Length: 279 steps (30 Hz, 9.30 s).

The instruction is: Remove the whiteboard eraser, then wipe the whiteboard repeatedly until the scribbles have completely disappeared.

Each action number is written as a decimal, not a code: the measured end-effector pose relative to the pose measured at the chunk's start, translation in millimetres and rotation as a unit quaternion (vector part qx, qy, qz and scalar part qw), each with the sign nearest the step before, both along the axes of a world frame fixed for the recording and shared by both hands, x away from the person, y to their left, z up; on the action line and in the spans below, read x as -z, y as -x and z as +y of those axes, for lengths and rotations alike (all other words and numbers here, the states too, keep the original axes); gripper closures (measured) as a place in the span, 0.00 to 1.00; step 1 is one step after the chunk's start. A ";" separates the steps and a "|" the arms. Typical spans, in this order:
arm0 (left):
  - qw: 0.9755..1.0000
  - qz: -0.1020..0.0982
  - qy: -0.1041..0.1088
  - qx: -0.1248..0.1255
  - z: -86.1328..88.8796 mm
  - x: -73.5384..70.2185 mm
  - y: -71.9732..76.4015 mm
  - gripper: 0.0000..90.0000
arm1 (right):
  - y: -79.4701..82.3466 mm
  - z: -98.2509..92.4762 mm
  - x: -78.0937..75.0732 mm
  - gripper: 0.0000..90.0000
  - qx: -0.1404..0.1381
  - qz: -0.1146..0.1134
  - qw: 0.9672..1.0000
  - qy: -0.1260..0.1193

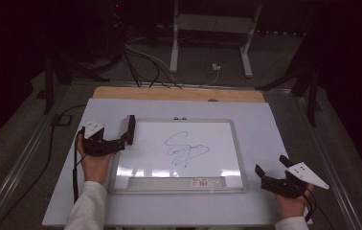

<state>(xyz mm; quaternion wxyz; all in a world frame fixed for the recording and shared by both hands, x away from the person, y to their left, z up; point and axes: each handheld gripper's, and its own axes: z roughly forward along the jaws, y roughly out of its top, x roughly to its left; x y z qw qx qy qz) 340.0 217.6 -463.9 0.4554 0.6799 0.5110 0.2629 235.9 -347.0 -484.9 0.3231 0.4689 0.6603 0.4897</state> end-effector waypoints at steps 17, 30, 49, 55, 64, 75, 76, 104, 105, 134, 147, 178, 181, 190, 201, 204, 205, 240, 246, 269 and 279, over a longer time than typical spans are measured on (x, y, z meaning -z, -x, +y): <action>0.999 0.045 -0.013 -0.006 -18.1 9.5 -28.2 0.07 | -0.5 -0.7 0.2 0.00 -0.001 0.000 1.000 0.002; 0.996 0.084 -0.041 -0.016 -30.6 24.1 -39.2 0.21 | -1.1 0.0 0.8 0.00 -0.003 0.003 1.000 0.003; 0.990 0.116 -0.076 -0.039 -29.6 28.7 -42.8 0.71 | -2.1 0.6 1.7 0.00 -0.004 0.005 1.000 0.007; 0.995 0.086 -0.050 -0.027 -28.8 15.6 -35.2 0.72 | -1.9 -0.2 1.7 0.00 -0.003 0.005 1.000 0.006; 0.997 0.066 -0.040 0.001 -32.1 -0.6 -21.5 0.72 | -1.3 0.1 1.2 0.00 -0.003 0.005 1.000 0.005; 0.996 0.055 -0.050 0.048 -45.6 -9.5 -8.5 0.71 | -1.3 0.5 1.3 0.00 -0.004 0.005 1.000 0.007; 0.996 0.055 -0.052 0.051 -46.8 -9.3 -7.7 0.71 | -1.3 0.5 1.4 0.00 -0.004 0.005 1.000 0.007; 0.988 0.069 -0.092 0.106 -86.5 19.8 6.5 0.71 | -1.6 1.2 1.7 0.00 -0.006 0.009 1.000 0.007; 0.988 0.069 -0.094 0.105 -87.7 20.8 6.7 0.71 | -1.7 1.1 1.8 0.00 -0.006 0.009 1.000 0.008; 0.969 0.047 -0.205 0.131 -117.6 28.3 20.5 0.67 | -2.2 1.4 2.2 0.00 -0.006 0.011 1.000 0.007; 0.961 0.051 -0.210 0.174 -127.8 29.6 28.6 0.55 | -2.0 1.2 2.0 0.00 -0.006 0.011 1.000 0.008; 0.977 0.078 -0.109 0.168 -140.2 29.1 19.0 0.21 | -2.3 1.1 1.9 0.00 -0.005 0.011 1.000 0.008; 0.979 0.082 -0.102 0.156 -142.6 30.1 15.1 0.18 | -2.3 1.4 2.0 0.00 -0.005 0.012 1.000 0.008; 0.980 0.104 -0.099 0.136 -151.5 37.1 7.1 0.19 | -2.1 -0.2 1.8 0.00 -0.004 0.012 1.000 0.004; 0.978 0.120 -0.121 0.123 -155.2 42.4 4.5 0.30 | -2.3 0.4 2.0 0.00 -0.005 0.013 1.000 0.006; 0.977 0.126 -0.124 0.123 -156.7 45.1 3.4 0.33 | -2.5 0.3 2.1 0.00 -0.005 0.014 1.000 0.006; 0.976 0.129 -0.124 0.123 -156.5 44.9 2.9 0.35 | -2.4 0.2 2.0 0.00 -0.005 0.014 1.000 0.005; 0.978 0.145 -0.139 0.045 -127.8 41.9 -36.7 0.46 | -2.2 -0.6 1.7 0.00 -0.004 0.013 1.000 0.004; 0.977 0.150 -0.140 0.056 -132.4 41.0 -34.0 0.46 | -2.3 -0.2 1.7 0.00 -0.004 0.013 1.000 0.005; 0.972 0.165 -0.159 0.058 -133.7 37.9 -44.0 0.46 | -2.1 -0.9 1.7 0.00 -0.003 0.013 1.000 0.004; 0.970 0.160 -0.163 0.087 -145.0 38.0 -41.7 0.46 | -3.1 1.0 2.5 0.00 -0.006 0.015 1.000 0.006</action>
